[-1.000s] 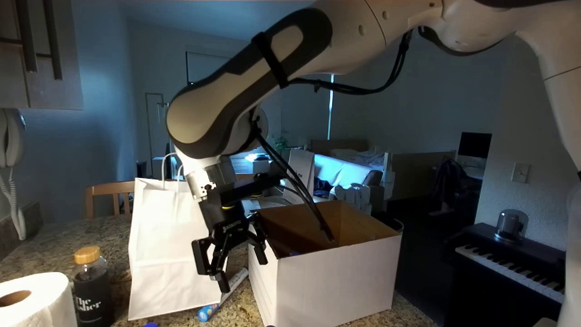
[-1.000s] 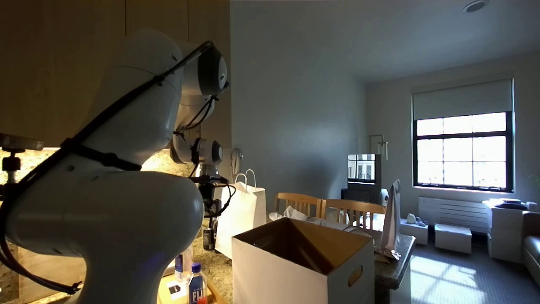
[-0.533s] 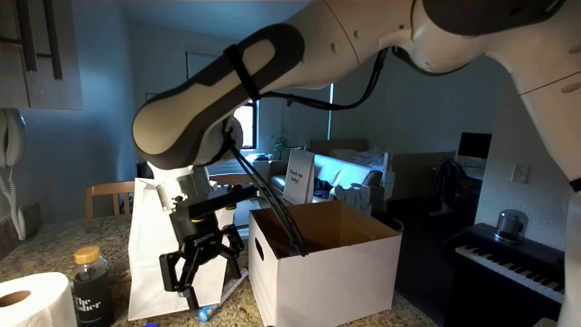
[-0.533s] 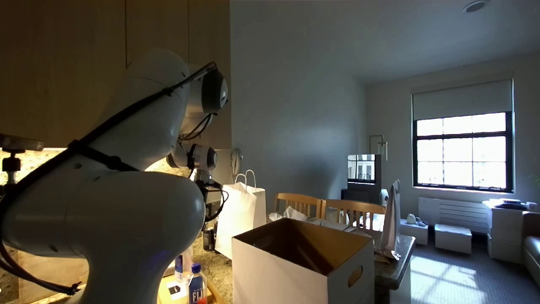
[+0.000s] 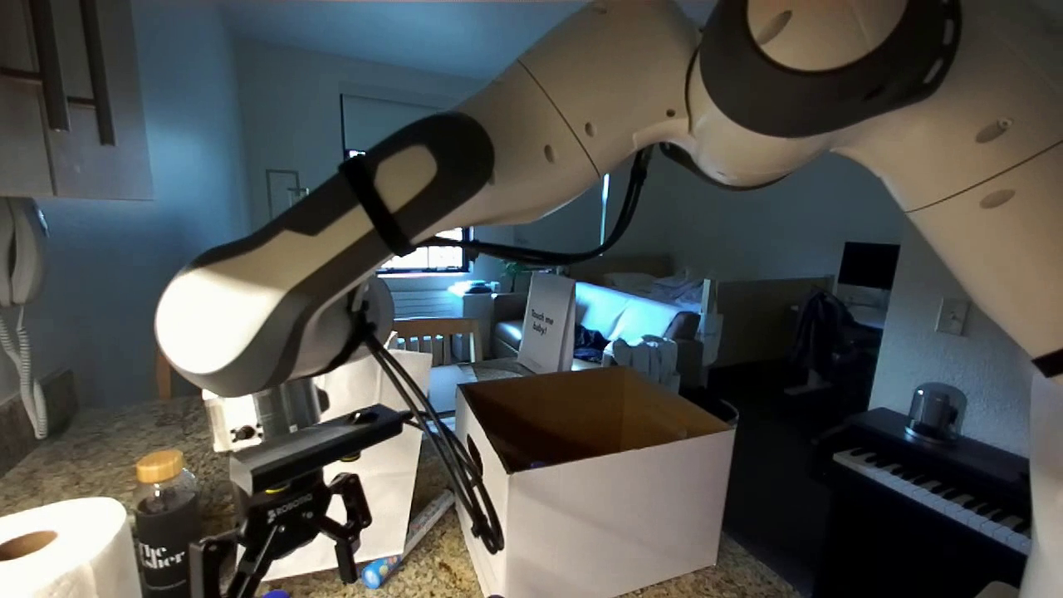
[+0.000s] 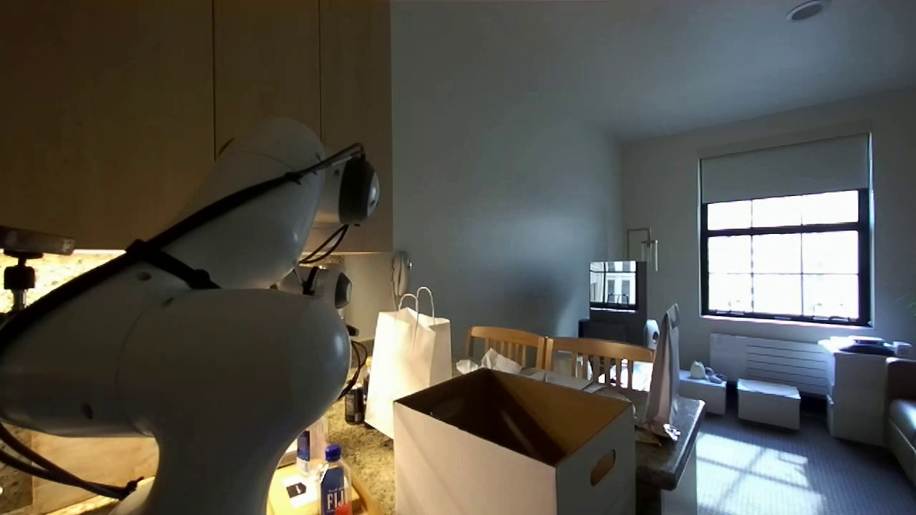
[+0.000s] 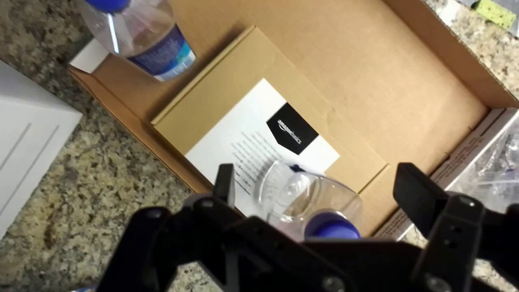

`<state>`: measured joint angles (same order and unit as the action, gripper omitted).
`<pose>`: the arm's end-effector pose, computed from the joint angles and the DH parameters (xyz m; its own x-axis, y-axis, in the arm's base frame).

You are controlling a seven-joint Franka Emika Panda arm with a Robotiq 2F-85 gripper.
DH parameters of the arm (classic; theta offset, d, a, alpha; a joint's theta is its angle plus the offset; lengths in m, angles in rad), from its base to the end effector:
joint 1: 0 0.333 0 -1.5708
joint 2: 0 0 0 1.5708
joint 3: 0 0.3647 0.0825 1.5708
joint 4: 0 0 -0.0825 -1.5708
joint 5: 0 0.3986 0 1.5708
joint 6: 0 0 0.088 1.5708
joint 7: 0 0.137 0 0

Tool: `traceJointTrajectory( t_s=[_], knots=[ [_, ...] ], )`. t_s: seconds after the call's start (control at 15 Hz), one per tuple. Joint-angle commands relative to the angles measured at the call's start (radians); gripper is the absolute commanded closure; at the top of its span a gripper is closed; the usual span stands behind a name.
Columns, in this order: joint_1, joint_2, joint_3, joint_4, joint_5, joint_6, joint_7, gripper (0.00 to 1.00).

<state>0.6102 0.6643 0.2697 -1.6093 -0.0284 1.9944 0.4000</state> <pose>0.4621 0.5207 0.2320 0.8552 0.4305 -0.2887 0.4405 -0.8971 -0.0327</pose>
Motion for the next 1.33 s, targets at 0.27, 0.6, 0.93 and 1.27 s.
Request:
traceJointTrajectory(
  t_s=[0.27, 0.6, 0.93, 1.27],
  knots=[
    [0.086, 0.041, -0.058, -0.008, -0.021, 0.238, 0.054, 0.0],
    [0.124, 0.061, -0.092, 0.006, -0.013, 0.175, 0.058, 0.0],
    [0.149, 0.062, -0.116, 0.005, -0.021, 0.164, 0.078, 0.41],
    [0.176, 0.051, -0.137, 0.018, -0.028, 0.127, 0.131, 0.69]
  ],
)
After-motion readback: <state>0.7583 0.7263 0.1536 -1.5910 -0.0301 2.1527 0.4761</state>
